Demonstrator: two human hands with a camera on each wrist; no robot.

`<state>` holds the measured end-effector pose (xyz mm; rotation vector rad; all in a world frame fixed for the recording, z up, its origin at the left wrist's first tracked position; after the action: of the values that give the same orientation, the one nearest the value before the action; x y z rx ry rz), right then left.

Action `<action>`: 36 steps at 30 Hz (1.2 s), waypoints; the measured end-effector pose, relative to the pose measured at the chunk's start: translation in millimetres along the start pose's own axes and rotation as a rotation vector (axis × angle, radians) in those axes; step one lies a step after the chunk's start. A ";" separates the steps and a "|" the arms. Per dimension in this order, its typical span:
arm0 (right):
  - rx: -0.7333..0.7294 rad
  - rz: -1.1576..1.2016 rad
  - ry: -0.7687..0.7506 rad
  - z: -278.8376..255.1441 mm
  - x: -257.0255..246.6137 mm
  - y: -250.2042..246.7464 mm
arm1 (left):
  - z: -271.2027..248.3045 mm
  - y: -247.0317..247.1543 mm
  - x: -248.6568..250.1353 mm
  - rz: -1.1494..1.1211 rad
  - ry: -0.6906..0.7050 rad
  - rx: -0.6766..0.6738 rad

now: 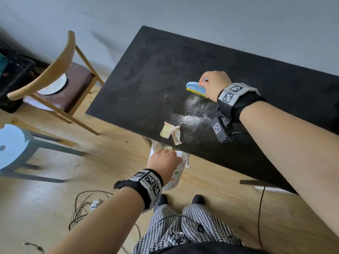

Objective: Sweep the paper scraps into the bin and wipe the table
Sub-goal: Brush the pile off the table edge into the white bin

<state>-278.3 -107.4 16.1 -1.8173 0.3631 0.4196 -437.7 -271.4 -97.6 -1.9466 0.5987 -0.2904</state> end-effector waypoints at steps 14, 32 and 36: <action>-0.045 -0.131 0.080 -30.4 15.2 7.9 | -1.5 0.7 -3.0 0.028 0.048 0.009; 0.010 -0.056 0.066 -74.0 -1.4 61.0 | -4.7 -0.3 -5.7 0.041 0.083 0.005; 0.112 0.117 0.027 -73.4 -16.9 45.3 | -6.8 -0.1 -7.3 0.032 0.083 0.018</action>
<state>-306.5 -189.8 4.4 -1.6996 0.5038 0.4474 -446.9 -272.7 -94.2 -1.9134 0.6788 -0.3569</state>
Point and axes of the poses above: each hand's wrist, its own z-axis towards the middle knuckle, its own y-axis out of the palm, x = y × z, the point moved 2 cm from there along z, towards the middle knuckle, and after that the axes turned 9 degrees about z, right-handed, at the moved point
